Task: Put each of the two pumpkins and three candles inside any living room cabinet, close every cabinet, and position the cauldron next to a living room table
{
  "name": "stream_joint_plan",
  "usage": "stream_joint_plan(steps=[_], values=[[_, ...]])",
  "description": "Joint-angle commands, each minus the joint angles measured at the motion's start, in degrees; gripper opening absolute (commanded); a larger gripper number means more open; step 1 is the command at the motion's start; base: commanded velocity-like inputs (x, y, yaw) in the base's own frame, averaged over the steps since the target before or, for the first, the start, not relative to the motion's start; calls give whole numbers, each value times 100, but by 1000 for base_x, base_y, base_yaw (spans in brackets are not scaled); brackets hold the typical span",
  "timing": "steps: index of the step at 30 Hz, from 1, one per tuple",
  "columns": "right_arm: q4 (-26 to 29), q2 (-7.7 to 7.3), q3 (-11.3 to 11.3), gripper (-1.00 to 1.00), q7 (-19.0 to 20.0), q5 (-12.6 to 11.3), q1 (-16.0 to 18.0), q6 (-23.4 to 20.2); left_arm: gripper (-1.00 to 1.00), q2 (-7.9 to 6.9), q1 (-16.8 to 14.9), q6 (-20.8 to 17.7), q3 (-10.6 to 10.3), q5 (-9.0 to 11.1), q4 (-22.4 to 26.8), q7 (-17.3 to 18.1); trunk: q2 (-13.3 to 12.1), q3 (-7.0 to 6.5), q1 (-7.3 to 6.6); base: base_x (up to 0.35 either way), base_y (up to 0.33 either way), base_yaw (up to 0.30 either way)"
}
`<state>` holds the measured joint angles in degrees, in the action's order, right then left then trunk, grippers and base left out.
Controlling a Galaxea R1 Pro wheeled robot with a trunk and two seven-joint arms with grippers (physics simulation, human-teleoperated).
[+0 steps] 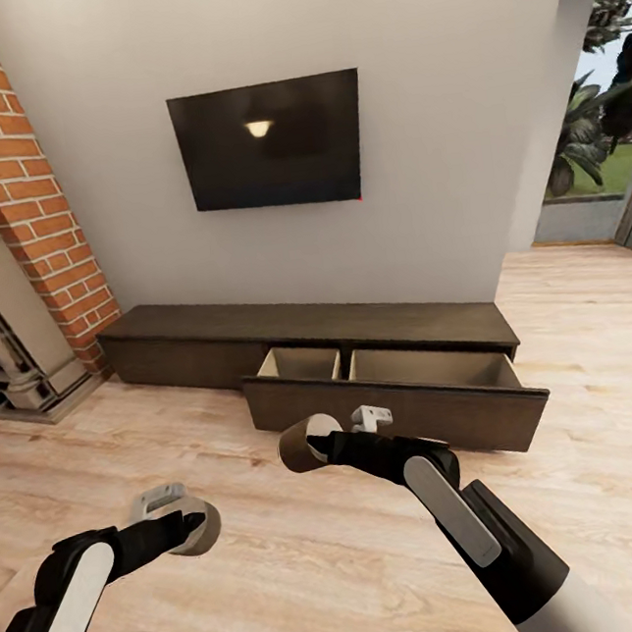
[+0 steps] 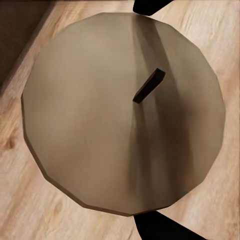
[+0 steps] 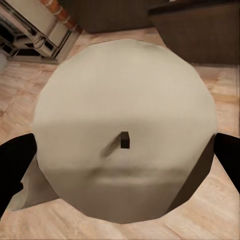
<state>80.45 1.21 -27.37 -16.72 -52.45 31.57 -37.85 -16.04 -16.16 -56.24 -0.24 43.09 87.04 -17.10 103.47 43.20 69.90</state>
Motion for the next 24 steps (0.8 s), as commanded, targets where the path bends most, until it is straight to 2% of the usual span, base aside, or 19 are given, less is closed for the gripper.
stream_joint_plan(steps=[1,9,21,24], values=[[3,2,-5,-100,-60,-70,7,-4,-100,-4,-4,-10,-3,67,6,-56,3,5,0,105,182,-280],[-66,2,-5,-100,-60,-67,7,-4,-100,-4,-4,-10,-3,60,6,-56,3,5,0,101,98,-280],[-69,2,-5,-100,-60,-67,7,-4,-100,-4,-5,-10,-3,51,6,-56,3,5,0,38,2,-280],[-58,2,-5,-100,-59,-70,7,-4,-100,-4,-3,-10,-3,50,6,-56,3,5,0,83,-137,-186]])
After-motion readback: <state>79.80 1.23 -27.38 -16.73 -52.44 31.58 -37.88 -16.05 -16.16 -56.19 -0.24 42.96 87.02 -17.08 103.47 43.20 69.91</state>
